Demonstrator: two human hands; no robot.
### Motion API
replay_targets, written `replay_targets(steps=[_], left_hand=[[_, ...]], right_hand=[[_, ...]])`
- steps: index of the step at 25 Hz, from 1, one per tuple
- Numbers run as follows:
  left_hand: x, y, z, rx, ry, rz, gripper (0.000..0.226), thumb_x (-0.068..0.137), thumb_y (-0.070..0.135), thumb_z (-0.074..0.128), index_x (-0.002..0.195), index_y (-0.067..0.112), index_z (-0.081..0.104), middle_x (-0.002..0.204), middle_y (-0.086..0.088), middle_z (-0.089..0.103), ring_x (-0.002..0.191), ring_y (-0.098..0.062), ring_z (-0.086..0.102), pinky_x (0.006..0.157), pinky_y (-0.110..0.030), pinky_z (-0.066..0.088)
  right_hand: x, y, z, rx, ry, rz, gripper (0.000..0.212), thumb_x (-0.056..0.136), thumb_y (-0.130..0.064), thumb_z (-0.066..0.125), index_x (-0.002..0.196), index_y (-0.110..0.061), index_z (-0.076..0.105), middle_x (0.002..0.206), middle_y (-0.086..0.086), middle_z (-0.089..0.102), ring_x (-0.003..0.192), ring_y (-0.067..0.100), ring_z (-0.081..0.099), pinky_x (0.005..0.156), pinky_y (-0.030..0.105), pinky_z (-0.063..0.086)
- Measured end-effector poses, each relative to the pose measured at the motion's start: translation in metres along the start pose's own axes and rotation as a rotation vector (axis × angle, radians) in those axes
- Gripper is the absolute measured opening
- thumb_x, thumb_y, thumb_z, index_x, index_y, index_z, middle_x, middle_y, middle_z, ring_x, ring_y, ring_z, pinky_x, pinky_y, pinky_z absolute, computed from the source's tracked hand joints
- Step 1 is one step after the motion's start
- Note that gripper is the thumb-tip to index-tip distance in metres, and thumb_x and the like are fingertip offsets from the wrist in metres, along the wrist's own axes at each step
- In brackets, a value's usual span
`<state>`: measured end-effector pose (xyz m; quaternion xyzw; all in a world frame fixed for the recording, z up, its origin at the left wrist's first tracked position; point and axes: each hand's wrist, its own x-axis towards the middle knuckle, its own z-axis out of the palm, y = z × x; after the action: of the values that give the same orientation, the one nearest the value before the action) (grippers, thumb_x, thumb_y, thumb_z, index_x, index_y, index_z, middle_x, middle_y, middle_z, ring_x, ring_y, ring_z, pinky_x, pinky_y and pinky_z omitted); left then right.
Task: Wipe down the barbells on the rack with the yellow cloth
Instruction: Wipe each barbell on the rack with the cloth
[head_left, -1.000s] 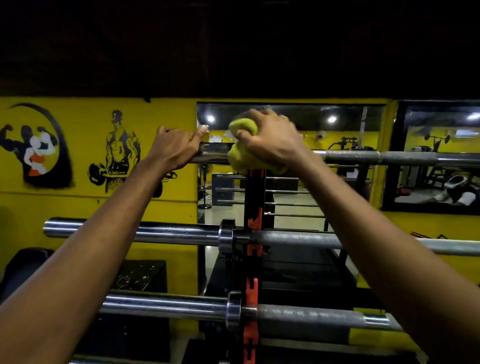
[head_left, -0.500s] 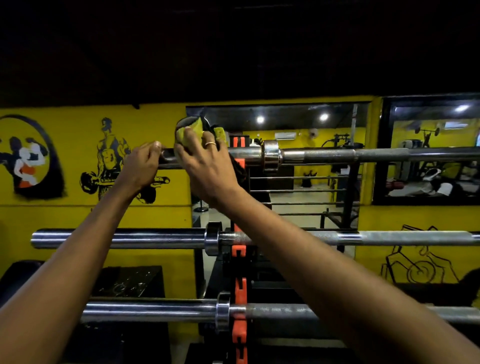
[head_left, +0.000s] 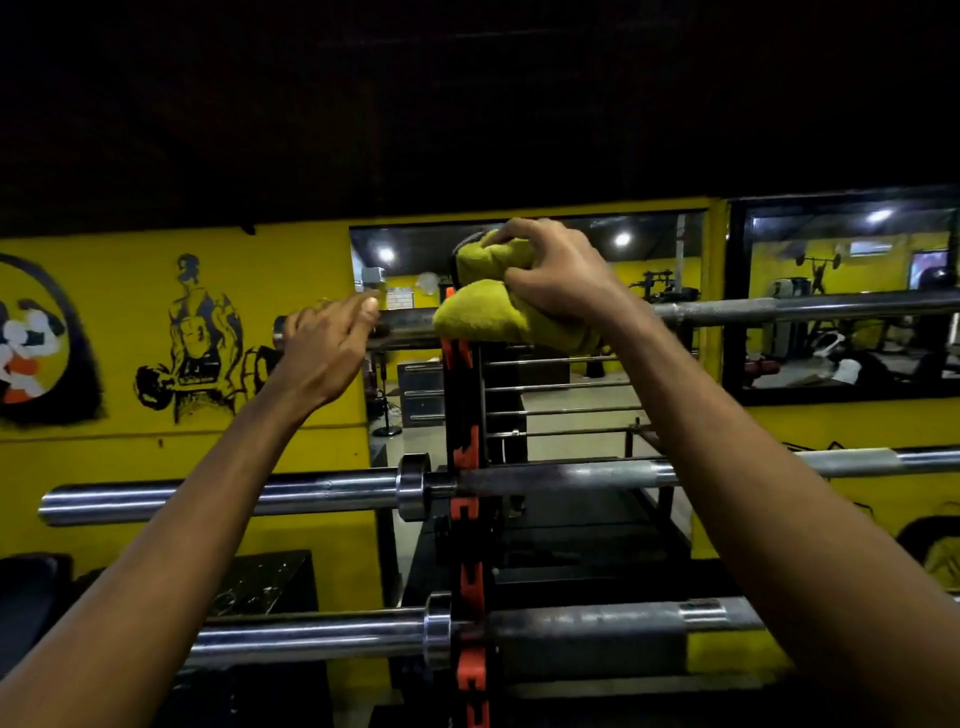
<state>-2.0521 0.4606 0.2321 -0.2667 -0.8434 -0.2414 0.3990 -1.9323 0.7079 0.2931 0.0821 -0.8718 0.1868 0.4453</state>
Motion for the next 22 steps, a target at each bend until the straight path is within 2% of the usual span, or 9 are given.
replay_targets(steps=[3,5,8,10,11,13,16,18,22], left_hand=[[-0.003,0.019,0.008,-0.017,-0.043,0.084,0.065,0.095,0.060,0.008,0.149,0.032,0.033,0.152,-0.004,0.040,0.141,-0.021,0.032,0.115,-0.048,0.008],[-0.004,0.034,0.013,-0.032,-0.090,0.140,0.060,0.097,0.058,0.010,0.151,0.037,0.023,0.157,-0.003,0.031,0.143,-0.019,0.027,0.116,-0.047,0.004],[0.004,0.064,0.028,-0.019,-0.138,0.224,0.055,0.098,0.056,0.013,0.150,0.041,0.022,0.159,0.001,0.026,0.144,-0.015,0.023,0.117,-0.047,0.002],[0.012,0.079,0.037,-0.023,-0.148,0.230,0.054,0.097,0.057,0.017,0.147,0.042,0.033,0.156,0.004,0.031,0.142,-0.013,0.027,0.116,-0.052,0.007],[0.016,0.084,0.039,-0.019,-0.151,0.222,0.054,0.096,0.059,0.021,0.144,0.041,0.037,0.154,0.005,0.036,0.140,-0.014,0.030,0.115,-0.053,0.010],[0.020,0.086,0.039,0.032,-0.180,0.207,0.057,0.093,0.062,0.026,0.145,0.040,0.036,0.150,0.003,0.043,0.137,-0.017,0.036,0.114,-0.053,0.013],[0.019,0.091,0.034,0.157,-0.247,0.215,0.062,0.097,0.059,0.030,0.153,0.038,0.015,0.154,-0.003,0.036,0.139,-0.021,0.035,0.116,-0.054,0.014],[0.020,0.102,0.032,0.161,-0.250,0.245,0.061,0.099,0.055,0.030,0.153,0.041,0.006,0.156,-0.003,0.032,0.138,-0.022,0.036,0.116,-0.054,0.019],[0.030,0.114,0.038,0.027,-0.241,0.271,0.056,0.100,0.055,0.027,0.152,0.037,0.019,0.156,-0.001,0.031,0.138,-0.021,0.035,0.112,-0.046,0.031]], right_hand=[[-0.010,0.049,-0.003,-0.042,0.064,0.037,0.050,0.085,-0.017,0.064,0.131,-0.030,0.051,0.132,0.006,0.056,0.112,0.028,0.058,0.093,0.055,0.050],[-0.019,0.077,0.000,-0.138,0.170,0.117,0.048,0.086,-0.017,0.063,0.132,-0.027,0.051,0.134,0.007,0.055,0.116,0.030,0.057,0.102,0.056,0.043],[-0.027,0.076,0.013,-0.160,0.208,0.126,0.050,0.093,-0.046,0.050,0.139,-0.027,0.047,0.135,0.010,0.051,0.116,0.029,0.052,0.105,0.054,0.038],[-0.031,0.065,0.028,-0.276,0.164,-0.035,0.065,0.090,-0.066,0.042,0.146,-0.032,0.039,0.137,0.011,0.048,0.114,0.028,0.050,0.100,0.049,0.041],[-0.032,0.069,0.031,-0.338,0.168,-0.132,0.069,0.090,-0.069,0.042,0.148,-0.033,0.038,0.138,0.011,0.047,0.114,0.029,0.052,0.097,0.047,0.044],[-0.028,0.094,0.020,-0.382,0.216,-0.252,0.067,0.092,-0.065,0.046,0.149,-0.031,0.041,0.136,0.012,0.051,0.111,0.030,0.056,0.092,0.047,0.049],[-0.028,0.120,0.014,-0.286,0.378,-0.042,0.057,0.091,-0.057,0.050,0.143,-0.032,0.051,0.131,0.009,0.056,0.111,0.027,0.058,0.099,0.049,0.046],[-0.029,0.103,0.037,-0.261,0.463,0.040,0.051,0.091,-0.052,0.053,0.137,-0.032,0.056,0.134,0.007,0.054,0.116,0.027,0.054,0.104,0.045,0.038],[-0.040,0.113,0.047,-0.363,0.447,-0.239,0.056,0.089,-0.050,0.057,0.142,-0.030,0.053,0.147,0.008,0.048,0.128,0.031,0.046,0.102,0.044,0.037]])
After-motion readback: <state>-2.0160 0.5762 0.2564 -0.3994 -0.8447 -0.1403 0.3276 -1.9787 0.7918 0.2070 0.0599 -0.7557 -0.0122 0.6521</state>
